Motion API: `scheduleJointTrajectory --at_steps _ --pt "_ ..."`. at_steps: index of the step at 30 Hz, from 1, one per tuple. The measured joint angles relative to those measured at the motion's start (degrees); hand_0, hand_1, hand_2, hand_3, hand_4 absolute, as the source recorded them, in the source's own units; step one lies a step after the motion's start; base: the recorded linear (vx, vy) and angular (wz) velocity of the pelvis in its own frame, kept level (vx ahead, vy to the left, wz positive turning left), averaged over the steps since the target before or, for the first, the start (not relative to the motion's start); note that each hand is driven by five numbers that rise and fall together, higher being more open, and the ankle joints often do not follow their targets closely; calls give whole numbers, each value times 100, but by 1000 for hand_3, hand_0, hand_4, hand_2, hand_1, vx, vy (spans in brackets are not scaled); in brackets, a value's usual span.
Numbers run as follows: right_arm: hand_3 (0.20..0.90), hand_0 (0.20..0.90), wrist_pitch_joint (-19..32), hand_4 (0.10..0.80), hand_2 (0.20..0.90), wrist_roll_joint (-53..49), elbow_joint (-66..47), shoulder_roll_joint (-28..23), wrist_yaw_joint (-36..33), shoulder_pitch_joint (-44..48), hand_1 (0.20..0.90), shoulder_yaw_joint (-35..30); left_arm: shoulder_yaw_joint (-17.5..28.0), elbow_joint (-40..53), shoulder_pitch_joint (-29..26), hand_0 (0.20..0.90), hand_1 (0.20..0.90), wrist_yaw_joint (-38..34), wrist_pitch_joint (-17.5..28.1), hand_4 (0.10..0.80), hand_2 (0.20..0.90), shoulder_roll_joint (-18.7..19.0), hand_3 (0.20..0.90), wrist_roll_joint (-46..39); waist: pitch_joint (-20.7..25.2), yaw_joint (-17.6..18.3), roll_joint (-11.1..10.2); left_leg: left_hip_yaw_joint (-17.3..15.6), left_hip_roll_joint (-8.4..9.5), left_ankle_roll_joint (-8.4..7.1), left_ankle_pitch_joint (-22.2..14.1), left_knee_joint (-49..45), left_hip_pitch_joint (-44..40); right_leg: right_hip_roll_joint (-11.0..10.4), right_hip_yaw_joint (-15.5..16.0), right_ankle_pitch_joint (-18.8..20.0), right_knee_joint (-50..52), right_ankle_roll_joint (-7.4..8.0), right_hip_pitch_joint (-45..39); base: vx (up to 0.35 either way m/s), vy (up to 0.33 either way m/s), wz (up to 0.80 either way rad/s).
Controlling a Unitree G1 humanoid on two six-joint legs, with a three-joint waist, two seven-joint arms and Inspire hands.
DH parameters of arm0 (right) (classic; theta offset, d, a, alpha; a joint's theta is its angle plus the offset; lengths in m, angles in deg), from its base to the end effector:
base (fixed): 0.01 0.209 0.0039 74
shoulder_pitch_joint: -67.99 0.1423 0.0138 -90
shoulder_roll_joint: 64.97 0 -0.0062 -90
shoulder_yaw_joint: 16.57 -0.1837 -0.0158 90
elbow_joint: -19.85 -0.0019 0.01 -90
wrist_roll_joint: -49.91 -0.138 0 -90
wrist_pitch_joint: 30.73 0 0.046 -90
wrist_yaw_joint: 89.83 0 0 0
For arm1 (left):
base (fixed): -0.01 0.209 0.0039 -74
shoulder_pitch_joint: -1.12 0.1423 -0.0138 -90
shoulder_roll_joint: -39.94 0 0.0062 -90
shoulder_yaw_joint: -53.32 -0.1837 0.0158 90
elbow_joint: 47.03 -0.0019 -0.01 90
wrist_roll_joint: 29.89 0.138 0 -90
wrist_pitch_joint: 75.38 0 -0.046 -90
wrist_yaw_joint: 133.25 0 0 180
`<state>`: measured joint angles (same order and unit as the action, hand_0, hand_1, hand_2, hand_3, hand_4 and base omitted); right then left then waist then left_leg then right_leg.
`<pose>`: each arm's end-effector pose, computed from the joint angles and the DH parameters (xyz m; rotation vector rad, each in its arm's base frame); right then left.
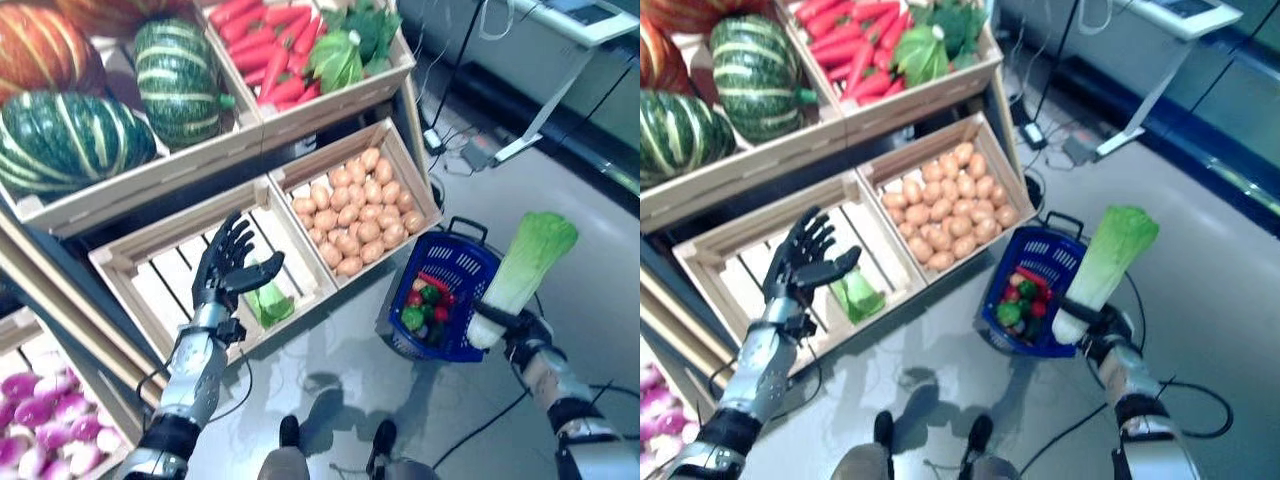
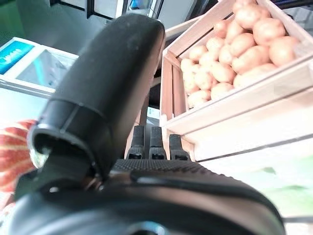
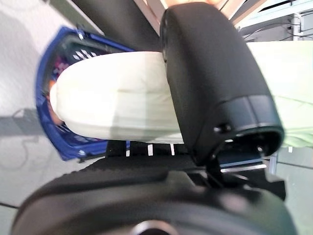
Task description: Put vegetables into the basket
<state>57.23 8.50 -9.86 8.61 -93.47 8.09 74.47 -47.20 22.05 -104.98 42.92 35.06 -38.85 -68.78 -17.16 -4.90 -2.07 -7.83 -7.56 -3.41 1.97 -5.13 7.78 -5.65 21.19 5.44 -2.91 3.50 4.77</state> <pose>0.2622 -0.3058 0.0350 0.2099 0.4114 -0.4805 0.2532 0.2219 0.0679 -0.1696 -0.2090 0.0425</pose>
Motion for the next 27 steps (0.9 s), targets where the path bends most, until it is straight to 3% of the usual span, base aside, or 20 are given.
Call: scheduleJointTrajectory --at_steps 4,8,9,12,19,20,27 --pt "300 300 5 400 300 -23 598 -500 8 1141 300 339 -322 8 -749 900 900 -80 193 800 900 307 900 12 -654 -99 334 224 -93 29 -324 -1147 1022 -182 -3 -461 1350 -121 1015 -186 -5 13" --pt "300 300 -26 400 300 -183 983 -555 9 1754 300 457 -448 12 -1337 900 900 -277 257 800 900 561 900 85 -978 -94 337 379 41 111 -826 -2537 2110 -713 -78 -1275 3304 -154 2248 -126 30 18" --pt "300 300 -39 400 300 -183 1042 -585 9 1950 300 480 -483 13 -1485 900 900 -325 282 800 900 649 900 105 -1054 -87 348 424 103 136 -1106 -3156 2528 -922 -209 -1599 4016 -149 2702 -138 36 11" --pt "300 300 -174 400 300 -168 1042 -671 19 2321 300 711 -484 15 -1642 900 900 -547 364 800 900 697 900 168 -1067 -76 351 400 218 246 -1411 -4015 3324 -1235 -455 -1957 4995 -188 3592 -130 36 9" --pt "300 300 -261 400 300 -174 1128 -781 147 2918 300 941 -486 53 -1760 900 900 -1136 555 800 900 696 900 332 -1210 -74 467 420 279 352 -1914 -5649 4767 -1534 -876 -2414 6597 -246 5080 -84 34 3" --pt "900 900 -262 800 900 -177 1168 -794 156 2935 900 976 -489 53 -1768 900 900 -1195 573 800 900 696 900 334 -1211 -69 469 424 292 372 -1963 -5848 4912 -1551 -928 -2480 6797 -300 5237 -65 34 4" --pt "900 900 -298 800 900 -239 1271 -893 261 3276 900 1091 -484 -12 -1914 900 900 -1451 738 800 900 714 900 347 -1249 -50 519 510 275 382 -2225 -6793 5598 -1656 -1160 -2703 7680 -300 5942 -36 44 0"
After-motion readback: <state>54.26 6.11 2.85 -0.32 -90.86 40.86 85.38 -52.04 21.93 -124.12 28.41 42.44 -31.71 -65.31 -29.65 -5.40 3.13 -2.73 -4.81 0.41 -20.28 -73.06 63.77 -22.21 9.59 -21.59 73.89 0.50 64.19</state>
